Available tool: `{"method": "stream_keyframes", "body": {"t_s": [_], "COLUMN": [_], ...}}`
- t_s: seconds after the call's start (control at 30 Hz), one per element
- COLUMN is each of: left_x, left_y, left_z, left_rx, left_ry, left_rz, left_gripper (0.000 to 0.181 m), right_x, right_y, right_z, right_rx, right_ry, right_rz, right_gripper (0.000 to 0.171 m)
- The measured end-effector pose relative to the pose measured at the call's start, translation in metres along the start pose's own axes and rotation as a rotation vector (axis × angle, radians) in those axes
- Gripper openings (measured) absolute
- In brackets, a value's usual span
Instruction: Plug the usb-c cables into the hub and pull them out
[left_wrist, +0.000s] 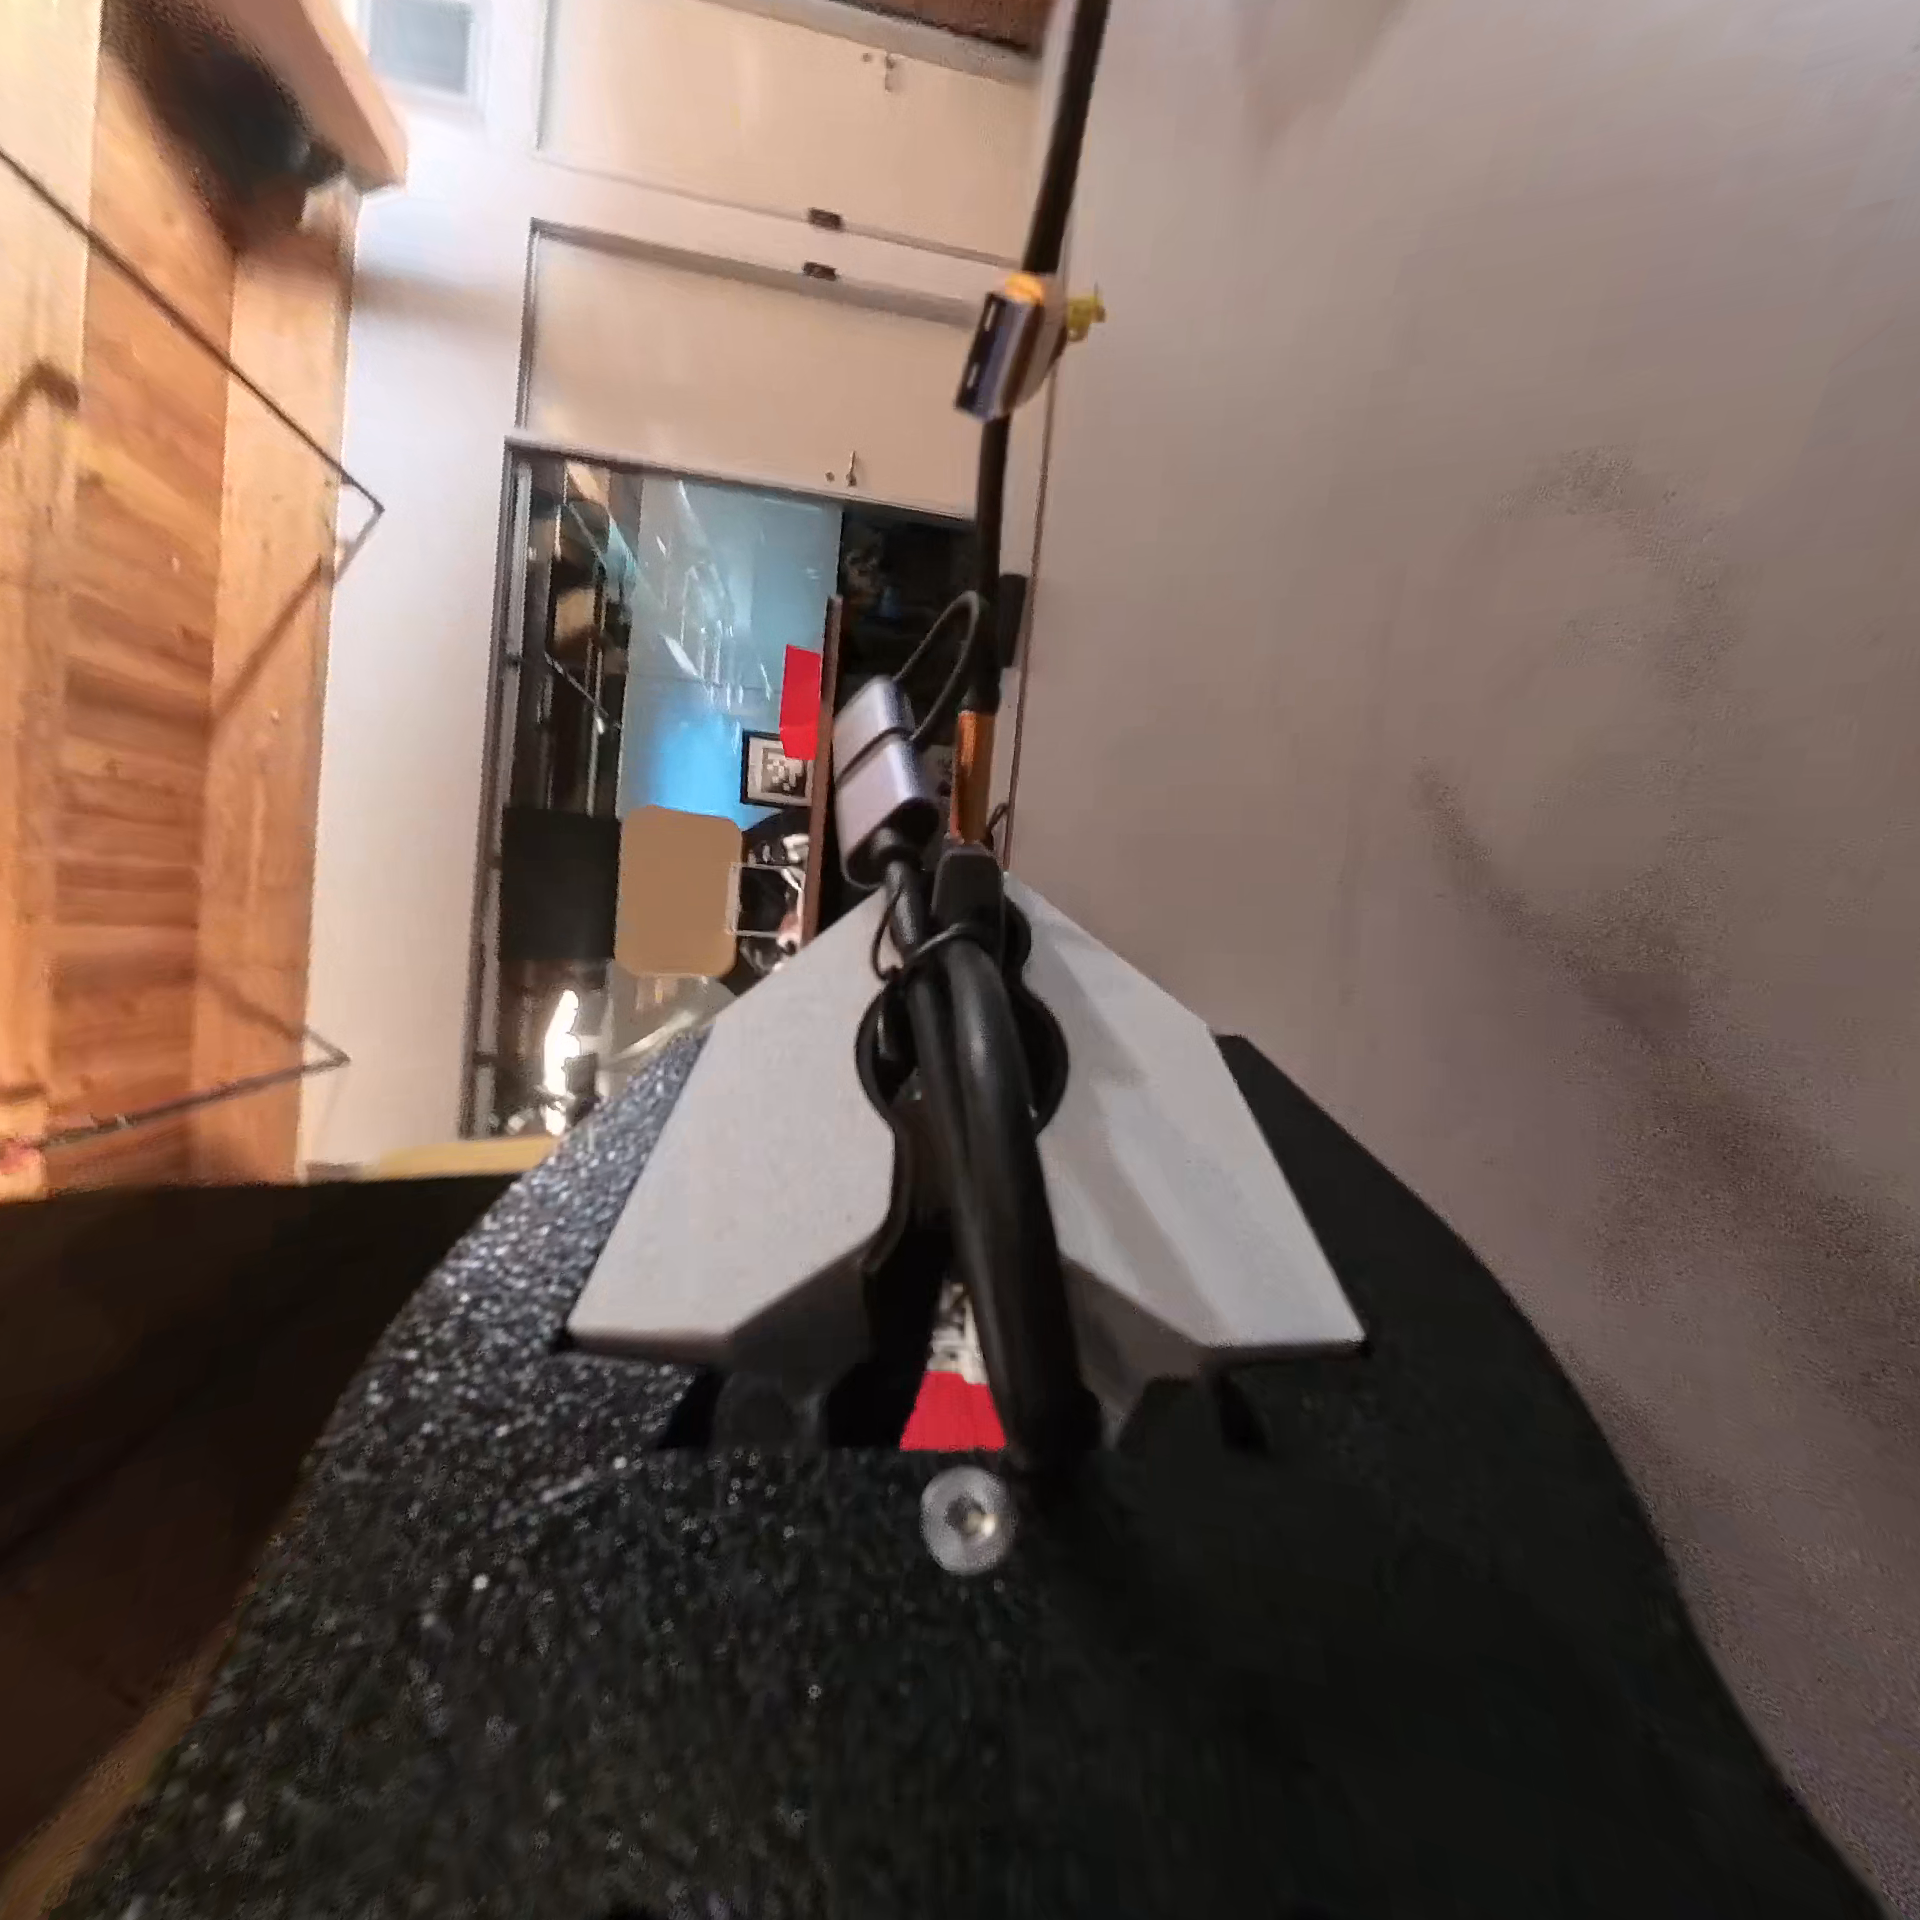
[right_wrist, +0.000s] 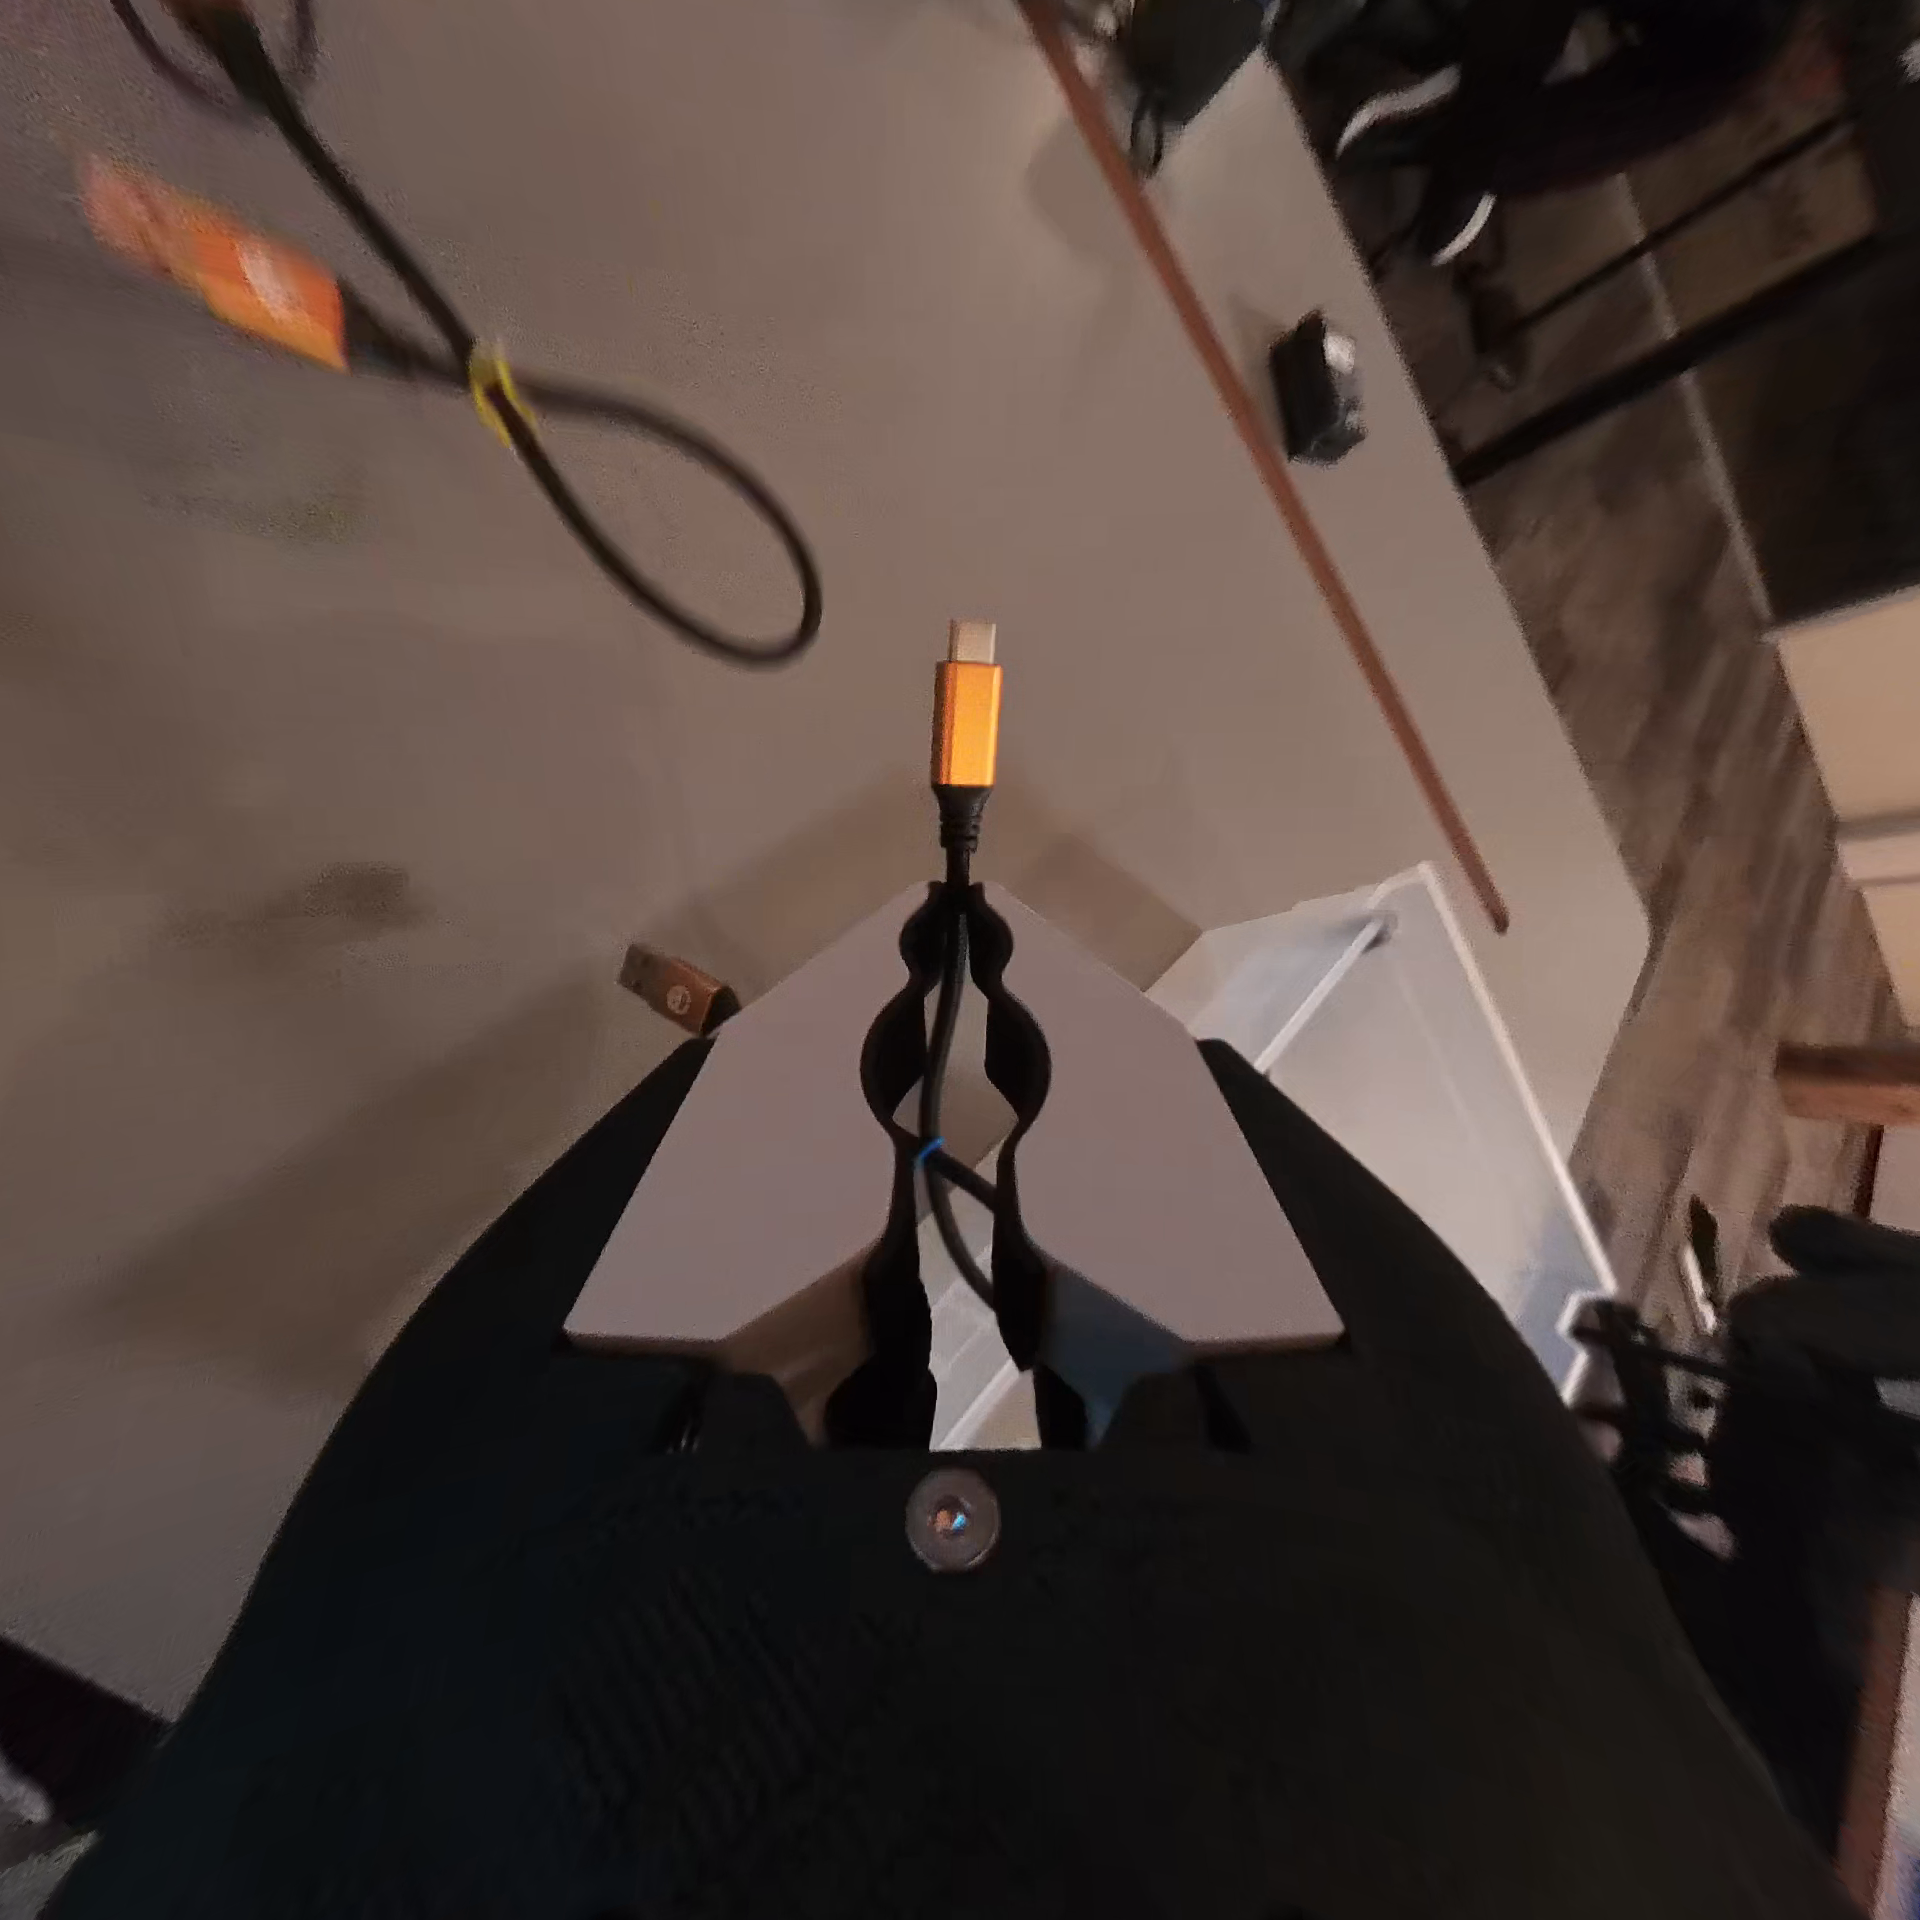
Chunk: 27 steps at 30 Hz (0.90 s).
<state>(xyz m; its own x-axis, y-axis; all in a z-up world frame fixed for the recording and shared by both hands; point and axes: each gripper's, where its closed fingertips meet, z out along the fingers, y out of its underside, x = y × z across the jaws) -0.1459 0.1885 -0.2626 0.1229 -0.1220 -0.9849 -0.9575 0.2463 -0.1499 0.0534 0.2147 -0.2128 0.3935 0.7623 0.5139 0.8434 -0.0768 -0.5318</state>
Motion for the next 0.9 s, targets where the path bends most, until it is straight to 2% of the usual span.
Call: {"method": "stream_keyframes", "body": {"t_s": [0.1,0.2,0.47,0.63,0.9], "left_x": [0.016,0.028,0.047,0.064,0.073], "left_y": [-0.019,-0.032,-0.039,-0.041,-0.037], "left_z": [0.000,-0.002,-0.008,-0.009,-0.009], "left_rx": [0.049,0.107,0.188,0.202,0.194], "left_ry": [0.024,0.042,0.127,0.189,0.252], "left_rz": [0.140,0.188,0.143,0.201,0.176], "left_gripper": [0.008,0.007,0.007,0.007,0.008], "right_x": [-0.027,-0.069,-0.110,-0.120,-0.130], "right_y": [-0.035,-0.051,-0.034,-0.020,-0.017], "right_z": [-0.007,0.012,0.084,0.101,0.107], "right_rx": [0.123,0.110,-0.064,-0.076,-0.004], "right_ry": [-0.127,-0.295,-0.511,-0.582,-0.659], "right_rz": [-0.075,-0.186,-0.228,-0.193,-0.140], "right_gripper": [0.002,0.002,0.002,0.002,0.002]}}
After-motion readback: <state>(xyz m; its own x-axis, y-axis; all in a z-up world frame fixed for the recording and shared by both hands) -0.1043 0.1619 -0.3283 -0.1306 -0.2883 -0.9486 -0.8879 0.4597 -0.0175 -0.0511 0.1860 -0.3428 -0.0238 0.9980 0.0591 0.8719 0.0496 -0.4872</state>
